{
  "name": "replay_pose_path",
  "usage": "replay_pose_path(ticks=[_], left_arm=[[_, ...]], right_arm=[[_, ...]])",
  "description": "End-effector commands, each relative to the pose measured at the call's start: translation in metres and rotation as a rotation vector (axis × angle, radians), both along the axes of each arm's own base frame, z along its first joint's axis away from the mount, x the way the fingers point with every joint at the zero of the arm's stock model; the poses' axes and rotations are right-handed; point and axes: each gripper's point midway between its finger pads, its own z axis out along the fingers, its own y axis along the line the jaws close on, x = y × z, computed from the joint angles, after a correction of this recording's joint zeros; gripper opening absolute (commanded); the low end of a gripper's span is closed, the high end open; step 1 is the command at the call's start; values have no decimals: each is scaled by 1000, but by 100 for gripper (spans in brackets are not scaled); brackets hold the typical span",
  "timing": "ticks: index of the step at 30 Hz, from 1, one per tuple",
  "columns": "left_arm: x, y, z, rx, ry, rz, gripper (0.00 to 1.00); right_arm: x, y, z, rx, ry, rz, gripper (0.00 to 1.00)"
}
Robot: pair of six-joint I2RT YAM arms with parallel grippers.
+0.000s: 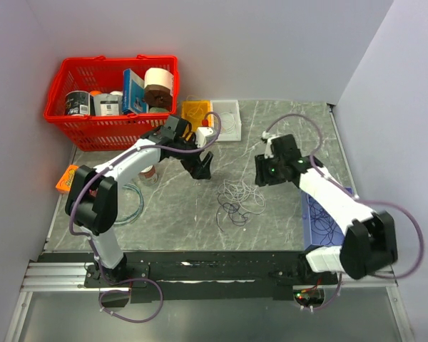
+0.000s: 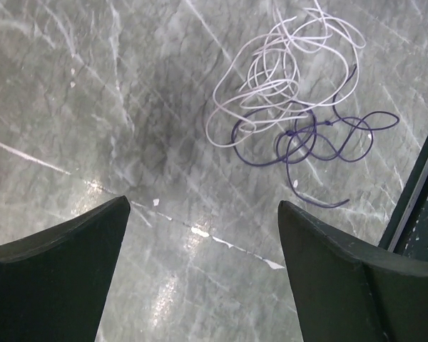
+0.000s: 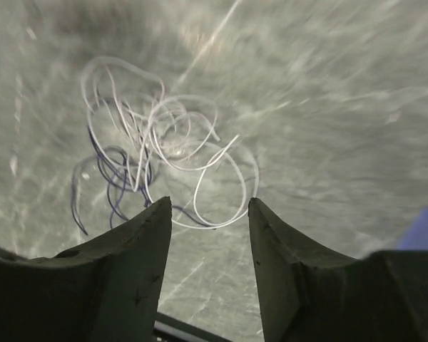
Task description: Untangle the cables
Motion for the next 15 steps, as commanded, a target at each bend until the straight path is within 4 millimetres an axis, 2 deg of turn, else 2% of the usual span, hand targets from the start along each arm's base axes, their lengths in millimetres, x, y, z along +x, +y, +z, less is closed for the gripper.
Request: replay_pose_path(ticks=[1,5,9,13,15], left_arm=[[-5,6,9,4,-24,-14,92],[-3,7,6,7,-12,-9,92],[-1,5,6,6,1,-9,92],[-2,5,6,1,5,-16,92],[-2,4,5,-1,6,-18,92]], right_arm=[[-3,31,-16,104,65,93,57],[-12,42,-40,117,116,109,59],[-17,36,-68,70,221,62,59],[-20,19,-82,-17,250,8,58],[-19,18,-88,-29,249,11,57]])
